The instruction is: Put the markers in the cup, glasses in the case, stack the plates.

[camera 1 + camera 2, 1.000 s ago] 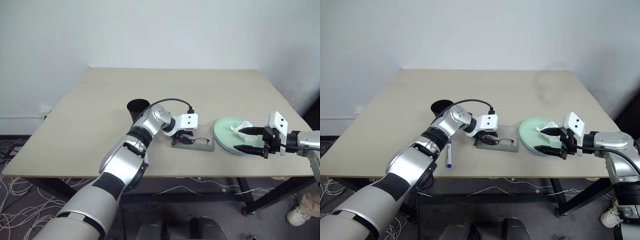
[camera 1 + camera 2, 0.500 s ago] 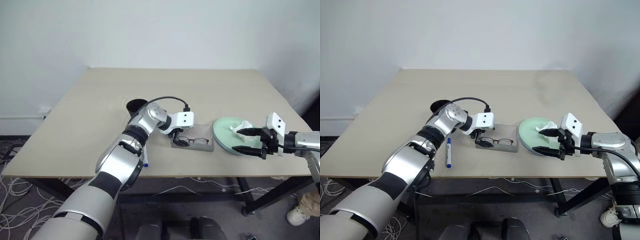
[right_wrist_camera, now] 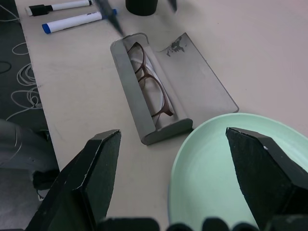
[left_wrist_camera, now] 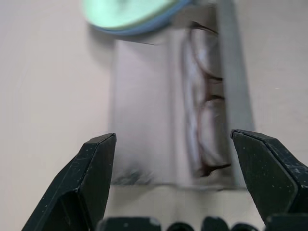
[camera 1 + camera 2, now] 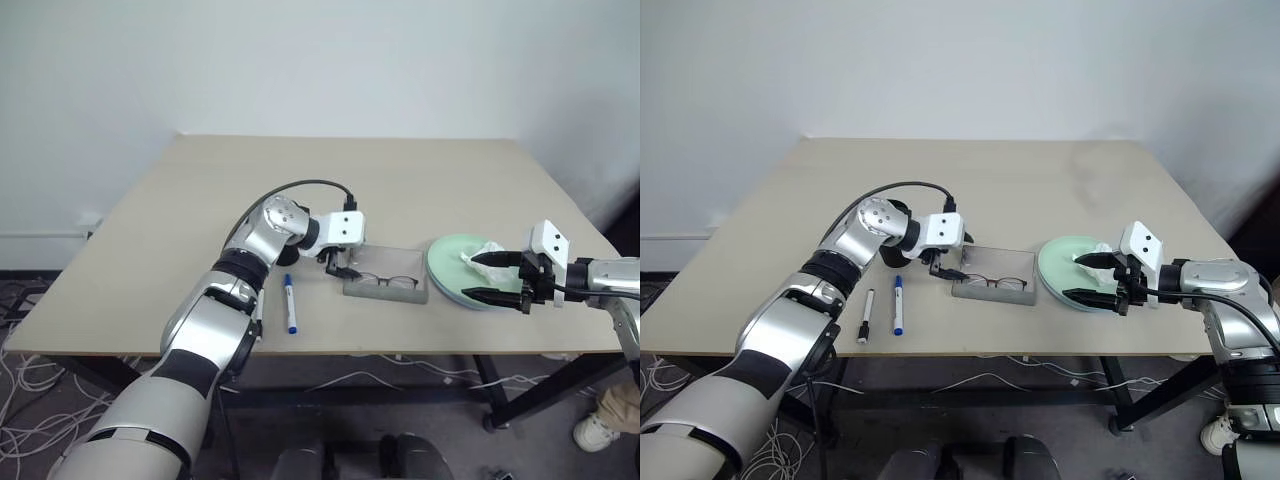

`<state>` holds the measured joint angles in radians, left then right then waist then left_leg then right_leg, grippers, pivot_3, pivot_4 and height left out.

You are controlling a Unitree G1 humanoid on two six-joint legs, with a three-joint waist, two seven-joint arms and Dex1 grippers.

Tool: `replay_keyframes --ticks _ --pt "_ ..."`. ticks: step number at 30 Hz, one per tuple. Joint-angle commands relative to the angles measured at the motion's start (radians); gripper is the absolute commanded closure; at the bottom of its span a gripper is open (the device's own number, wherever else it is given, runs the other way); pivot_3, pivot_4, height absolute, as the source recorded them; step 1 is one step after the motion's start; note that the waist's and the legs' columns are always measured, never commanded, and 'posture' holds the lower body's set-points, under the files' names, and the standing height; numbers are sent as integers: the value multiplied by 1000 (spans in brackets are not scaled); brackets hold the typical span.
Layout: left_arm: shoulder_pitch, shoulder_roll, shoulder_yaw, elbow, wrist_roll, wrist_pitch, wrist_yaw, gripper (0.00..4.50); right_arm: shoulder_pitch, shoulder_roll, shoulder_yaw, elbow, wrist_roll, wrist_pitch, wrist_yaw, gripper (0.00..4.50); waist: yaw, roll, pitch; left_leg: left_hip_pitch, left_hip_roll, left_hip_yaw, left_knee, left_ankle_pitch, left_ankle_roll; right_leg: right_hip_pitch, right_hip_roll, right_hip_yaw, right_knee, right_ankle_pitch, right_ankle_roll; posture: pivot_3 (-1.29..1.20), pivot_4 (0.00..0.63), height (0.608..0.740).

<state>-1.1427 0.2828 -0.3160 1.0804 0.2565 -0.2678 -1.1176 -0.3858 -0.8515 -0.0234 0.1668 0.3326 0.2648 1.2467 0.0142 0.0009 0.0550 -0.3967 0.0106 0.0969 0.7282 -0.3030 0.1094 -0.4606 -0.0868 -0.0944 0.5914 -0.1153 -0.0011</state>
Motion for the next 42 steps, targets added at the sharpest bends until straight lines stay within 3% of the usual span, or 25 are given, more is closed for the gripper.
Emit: replay_keyframes --ticks 1,5,12,16,30,42 --pt "-73 -2 57 45 -20 36 135 478 -29 -3 -12 -14 3 -6 3 711 0 0 0 0 0 0 0 0 0 0 0 0 0 1 1 0 0 740" --pt "-88 -20 54 120 10 60 255 1002 -38 -1 -8 -11 2 -5 3 711 -1 0 0 0 0 1 2 -1 2 1 0 0 0 2 3 0 0 740" --pt "-73 -57 35 207 64 122 441 3366 -43 2 -4 -16 2 -1 -2 711 -1 0 0 0 0 1 2 -1 1 1 0 0 0 3 3 0 0 740" --pt "-66 -81 41 229 73 153 539 4480 -38 1 -6 -23 4 2 -3 711 -1 0 0 -1 0 1 2 -3 -1 1 0 0 0 3 3 0 0 740" --pt "-35 -152 6 259 137 176 696 4480 -15 1 -14 -58 13 18 -10 711 -1 0 0 0 0 1 2 -3 -2 0 -1 0 0 3 3 0 0 740" --pt "3 -169 20 248 137 118 614 4480 -5 5 -12 -72 15 24 -15 711 -1 0 0 -1 0 1 2 -4 -3 0 -2 -1 0 4 3 0 0 740"
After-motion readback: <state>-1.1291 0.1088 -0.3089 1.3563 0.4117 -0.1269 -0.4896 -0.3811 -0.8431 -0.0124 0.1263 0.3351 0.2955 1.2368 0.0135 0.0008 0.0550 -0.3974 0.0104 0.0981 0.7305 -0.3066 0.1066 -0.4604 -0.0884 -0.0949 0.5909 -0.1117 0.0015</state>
